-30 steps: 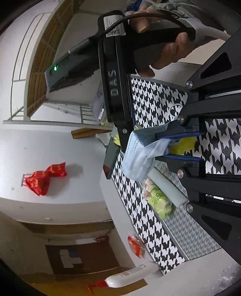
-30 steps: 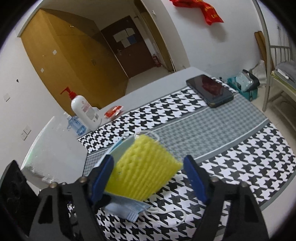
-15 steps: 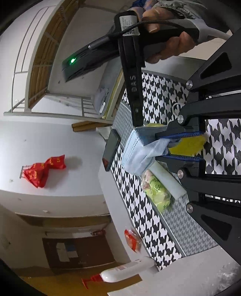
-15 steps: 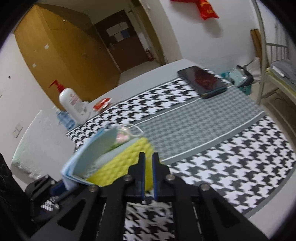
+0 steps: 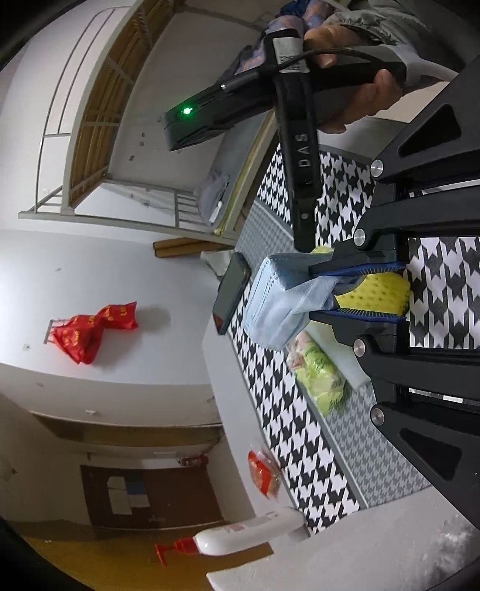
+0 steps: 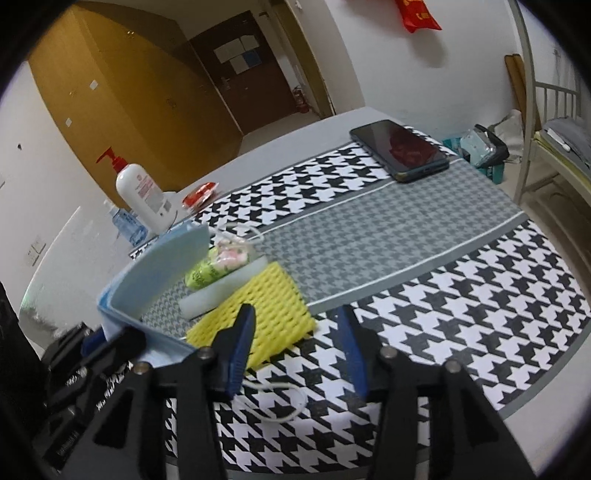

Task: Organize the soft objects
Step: 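Hold the blue mask in the left gripper while the right gripper grasps the yellow mesh sleeve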

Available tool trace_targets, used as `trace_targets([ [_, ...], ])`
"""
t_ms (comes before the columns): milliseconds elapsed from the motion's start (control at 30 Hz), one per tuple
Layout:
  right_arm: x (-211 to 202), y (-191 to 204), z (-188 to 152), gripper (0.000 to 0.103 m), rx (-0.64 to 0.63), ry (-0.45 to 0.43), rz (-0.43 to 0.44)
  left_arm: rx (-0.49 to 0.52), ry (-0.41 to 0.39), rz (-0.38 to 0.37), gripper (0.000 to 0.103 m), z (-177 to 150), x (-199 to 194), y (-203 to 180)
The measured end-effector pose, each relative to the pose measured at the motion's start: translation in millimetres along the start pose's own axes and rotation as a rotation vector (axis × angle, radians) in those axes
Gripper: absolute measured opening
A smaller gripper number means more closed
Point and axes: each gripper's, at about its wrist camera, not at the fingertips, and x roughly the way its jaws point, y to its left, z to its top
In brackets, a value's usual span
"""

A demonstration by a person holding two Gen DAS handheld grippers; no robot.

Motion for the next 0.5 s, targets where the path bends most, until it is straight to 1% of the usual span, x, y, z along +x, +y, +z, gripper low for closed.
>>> trace_targets([
  [100, 1.9, 5.5, -0.8, 0.062, -0.036, -0.002, -0.018, -0.022, -0.030, 0.022, 0.017, 2.5, -7.6, 9.1],
  [133, 2.7, 7.4, -1.2, 0.068, -0.043, -0.004, -0.021, -0.032, -0.037, 0.026, 0.017, 3.4, -9.8, 12.6],
  [167, 3.8, 9.2, -1.7, 0.070, -0.050, -0.004, -0.022, -0.042, -0.042, 0.031, 0.017, 3.9, -11.3, 15.8],
  [267, 9.7, 14.7, -2.9, 0.070, -0.068, 0.010, -0.015, -0.082, -0.062, 0.073, 0.017, 5.8, -14.1, 25.8],
  [367, 15.3, 20.5, -5.0, 0.070, -0.091, 0.022, -0.013, -0.142, -0.094, 0.068, 0.017, 7.8, -19.3, 35.8],
  [433, 20.3, 23.8, -6.3, 0.070, -0.101, 0.033, -0.015, -0.143, -0.104, 0.093, 0.017, 8.0, -20.2, 37.1],
  [500, 24.0, 26.3, -6.3, 0.070, -0.105, 0.043, -0.012, -0.146, -0.100, 0.102, 0.017, 8.2, -18.6, 37.4],
])
